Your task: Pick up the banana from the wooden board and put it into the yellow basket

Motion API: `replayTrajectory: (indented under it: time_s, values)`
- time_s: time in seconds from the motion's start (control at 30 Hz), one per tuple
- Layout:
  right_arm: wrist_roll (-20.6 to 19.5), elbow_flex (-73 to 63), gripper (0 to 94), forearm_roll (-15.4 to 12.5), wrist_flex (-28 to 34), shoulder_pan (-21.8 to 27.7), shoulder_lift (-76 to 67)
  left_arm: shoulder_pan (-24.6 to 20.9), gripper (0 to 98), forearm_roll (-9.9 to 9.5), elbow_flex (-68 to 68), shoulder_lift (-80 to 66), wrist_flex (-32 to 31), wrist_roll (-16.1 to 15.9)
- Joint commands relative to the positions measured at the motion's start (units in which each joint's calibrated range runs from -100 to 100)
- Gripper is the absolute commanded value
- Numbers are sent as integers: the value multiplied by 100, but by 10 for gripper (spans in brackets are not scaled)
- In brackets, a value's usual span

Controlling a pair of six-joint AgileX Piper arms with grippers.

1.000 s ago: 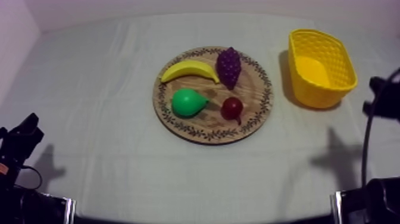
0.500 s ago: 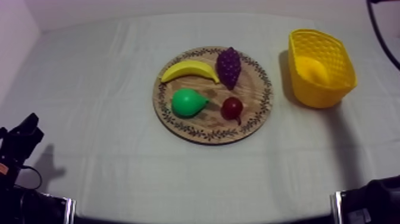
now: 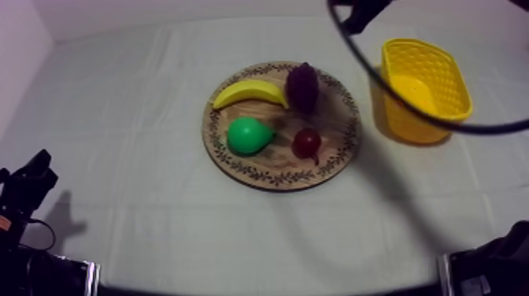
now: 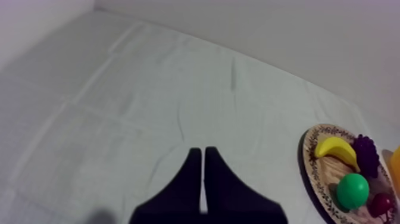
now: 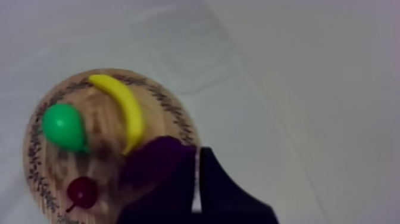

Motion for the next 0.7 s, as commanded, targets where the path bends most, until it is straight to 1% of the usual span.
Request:
replayTrajectory:
  time_s: [0.0, 0.17, 0.27, 0.33, 0.43, 0.53, 0.67]
  values:
    - [475, -126, 4, 210, 74, -226, 317, 0, 1, -2, 3, -1, 0, 2]
    - [356, -437, 5, 508, 282, -461, 908, 0, 1, -2, 3, -1, 0, 2]
    - [404, -507, 7, 673, 443, -534, 1239, 0, 1, -2, 3, -1, 0, 2]
    - [385, -494, 8, 801, 463, -574, 1423, 0, 1, -2, 3, -1, 0, 2]
    - [343, -583, 9, 922, 501, -580, 1692, 0, 1, -2, 3, -1, 0, 2]
    - [238, -906, 10, 1006, 602, -546, 1966, 0, 1, -2, 3, -1, 0, 2]
    - [185, -1622, 12, 955, 983, -432, 2320, 0, 1, -2, 3, -1, 0, 2]
